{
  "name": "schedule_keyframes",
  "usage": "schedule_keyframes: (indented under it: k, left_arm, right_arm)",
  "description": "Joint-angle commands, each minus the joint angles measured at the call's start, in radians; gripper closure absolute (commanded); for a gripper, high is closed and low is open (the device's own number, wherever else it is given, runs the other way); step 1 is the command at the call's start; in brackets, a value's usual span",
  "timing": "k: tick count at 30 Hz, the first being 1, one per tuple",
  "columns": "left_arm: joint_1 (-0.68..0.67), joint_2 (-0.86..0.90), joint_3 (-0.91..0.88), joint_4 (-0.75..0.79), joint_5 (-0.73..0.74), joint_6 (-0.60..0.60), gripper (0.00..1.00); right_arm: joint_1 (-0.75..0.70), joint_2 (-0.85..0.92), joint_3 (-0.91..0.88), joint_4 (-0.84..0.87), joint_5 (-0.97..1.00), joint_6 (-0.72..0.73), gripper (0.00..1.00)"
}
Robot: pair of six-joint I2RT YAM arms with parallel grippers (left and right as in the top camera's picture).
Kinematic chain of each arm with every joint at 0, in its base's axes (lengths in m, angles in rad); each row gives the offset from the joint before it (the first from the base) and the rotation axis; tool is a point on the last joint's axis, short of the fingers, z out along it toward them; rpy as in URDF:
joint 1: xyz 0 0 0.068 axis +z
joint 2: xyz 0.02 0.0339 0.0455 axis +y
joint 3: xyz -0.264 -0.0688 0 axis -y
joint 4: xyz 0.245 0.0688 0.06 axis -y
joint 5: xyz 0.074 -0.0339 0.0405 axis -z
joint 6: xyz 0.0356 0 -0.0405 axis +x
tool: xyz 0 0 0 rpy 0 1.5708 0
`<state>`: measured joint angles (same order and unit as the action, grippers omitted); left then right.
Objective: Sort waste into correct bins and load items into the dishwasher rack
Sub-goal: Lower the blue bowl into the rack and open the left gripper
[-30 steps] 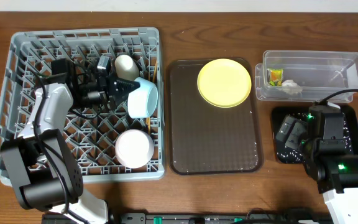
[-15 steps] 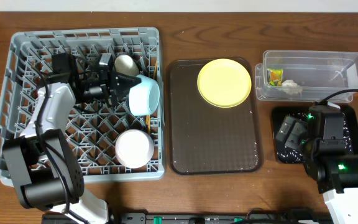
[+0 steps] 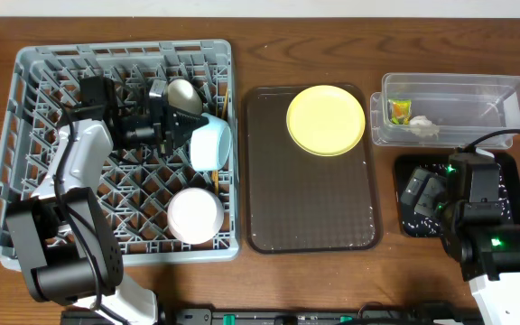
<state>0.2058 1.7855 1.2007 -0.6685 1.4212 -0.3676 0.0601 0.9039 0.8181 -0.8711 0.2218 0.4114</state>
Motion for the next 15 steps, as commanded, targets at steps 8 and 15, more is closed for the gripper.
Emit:
schedule_keyframes:
  k: [8, 15]
  left_arm:
    - [0.076, 0.004, -0.006, 0.023, -0.173, -0.013, 0.83]
    - [0.170, -0.003, -0.005, 0.068, -0.177, -0.011, 0.67]
  right_arm:
    - [-0.005, 0.000, 0.005, -0.001, 0.013, -0.009, 0.01]
    - [-0.005, -0.001, 0.005, -0.001, 0.013, -0.009, 0.01]
